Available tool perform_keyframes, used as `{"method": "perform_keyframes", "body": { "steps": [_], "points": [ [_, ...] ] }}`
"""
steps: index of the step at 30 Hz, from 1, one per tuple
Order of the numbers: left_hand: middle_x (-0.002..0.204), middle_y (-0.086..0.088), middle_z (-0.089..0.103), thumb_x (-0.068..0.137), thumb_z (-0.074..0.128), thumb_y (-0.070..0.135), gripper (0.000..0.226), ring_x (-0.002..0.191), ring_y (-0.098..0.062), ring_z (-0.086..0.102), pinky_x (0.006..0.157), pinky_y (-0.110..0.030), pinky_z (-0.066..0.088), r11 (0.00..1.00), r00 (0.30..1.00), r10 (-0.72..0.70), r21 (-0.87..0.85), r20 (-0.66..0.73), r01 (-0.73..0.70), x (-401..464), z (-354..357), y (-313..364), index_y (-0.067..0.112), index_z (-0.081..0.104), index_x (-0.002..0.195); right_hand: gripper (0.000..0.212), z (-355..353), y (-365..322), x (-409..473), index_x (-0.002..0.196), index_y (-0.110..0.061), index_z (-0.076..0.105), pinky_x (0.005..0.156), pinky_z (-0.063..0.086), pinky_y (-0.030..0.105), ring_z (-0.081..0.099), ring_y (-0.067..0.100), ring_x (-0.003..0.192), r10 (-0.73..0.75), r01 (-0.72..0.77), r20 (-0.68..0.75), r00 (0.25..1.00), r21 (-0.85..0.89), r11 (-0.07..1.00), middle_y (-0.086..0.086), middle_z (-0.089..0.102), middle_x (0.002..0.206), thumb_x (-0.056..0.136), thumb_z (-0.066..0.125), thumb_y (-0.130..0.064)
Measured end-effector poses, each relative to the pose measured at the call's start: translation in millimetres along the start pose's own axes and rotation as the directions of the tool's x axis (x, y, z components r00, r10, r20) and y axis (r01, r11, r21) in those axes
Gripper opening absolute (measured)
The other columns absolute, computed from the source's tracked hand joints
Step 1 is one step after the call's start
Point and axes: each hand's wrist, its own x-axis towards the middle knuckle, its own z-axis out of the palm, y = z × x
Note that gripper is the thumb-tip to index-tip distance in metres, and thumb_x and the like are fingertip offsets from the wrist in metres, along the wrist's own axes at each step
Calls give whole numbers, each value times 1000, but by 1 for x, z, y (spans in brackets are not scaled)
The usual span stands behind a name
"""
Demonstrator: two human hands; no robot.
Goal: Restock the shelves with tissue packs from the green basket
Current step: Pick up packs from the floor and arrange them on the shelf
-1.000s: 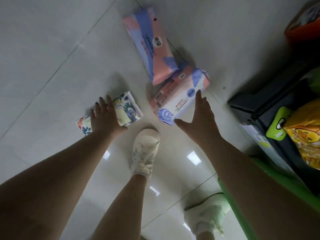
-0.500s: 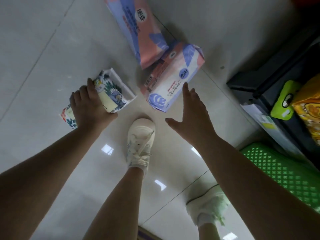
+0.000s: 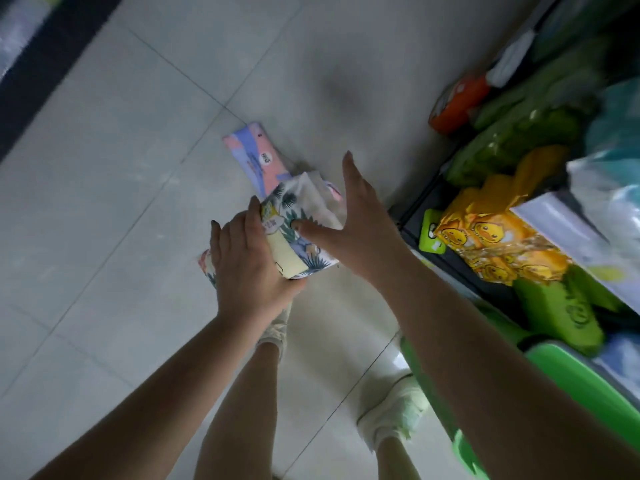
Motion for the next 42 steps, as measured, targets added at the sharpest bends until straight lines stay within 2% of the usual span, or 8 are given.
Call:
{"method": "perform_keyframes", "body": {
  "steps": [6,9,14,17,23,28,36,42],
  "points": [
    [123,-19,53,53,70,61,107,116,-30,45,109,-48,21,984,989,144,-104,-26,-146,-29,-89,88,-2,37,133,112,-74,-41,-95,150,-24,-1,111,25,34,24,22,139,14,-13,-80,997,11,1000,4,23,153,70,75,-44],
    [125,-18,53,56,63,64,103,118,-30,45,110,-43,16,962,967,250,-99,-38,-253,-46,-133,122,1,35,133,115,-101,-53,-147,150,-22,-2,111,23,32,21,20,141,32,-27,-134,990,42,999,2,19,155,67,76,-44],
    [119,-16,55,46,80,50,107,114,-35,50,109,-48,21,926,926,376,-37,1,-376,-78,-196,165,3,36,131,118,-137,-67,-231,149,-27,-8,103,22,23,17,17,143,80,-59,-179,981,119,991,-4,15,156,68,77,-44],
    [116,-14,55,46,77,50,103,110,-31,48,107,-48,24,896,897,442,-43,-7,-441,-97,-227,189,4,38,130,119,-153,-76,-276,148,-33,-10,106,23,28,17,18,142,96,-66,-215,972,141,988,-5,16,156,67,77,-45],
    [114,-14,56,43,79,47,105,107,-27,45,107,-50,26,827,829,554,-57,-77,-559,-122,-274,238,6,36,129,116,-192,-88,-351,148,-31,-8,93,22,21,21,16,140,95,-47,-300,949,163,985,-6,15,155,70,76,-42],
    [114,-15,56,50,70,50,98,107,-31,47,109,-50,20,769,764,632,-25,-131,-639,-131,-308,283,6,35,130,114,-223,-95,-399,149,-29,-7,90,22,18,24,14,137,79,15,-421,904,215,976,-6,18,153,72,76,-36],
    [116,-17,55,27,90,42,125,107,-32,47,108,-49,18,653,646,754,26,-117,-757,-148,-335,346,5,34,131,110,-256,-80,-460,149,-29,-1,92,22,18,23,13,137,112,71,-580,807,283,956,-6,19,152,72,77,-35],
    [117,-16,53,28,91,43,127,111,-29,40,110,-51,17,550,546,829,3,-121,-835,-170,-343,389,4,31,134,108,-273,-60,-505,149,-28,1,96,22,19,19,12,140,152,105,-675,722,323,940,-6,15,154,72,77,-36]
  ]
}}
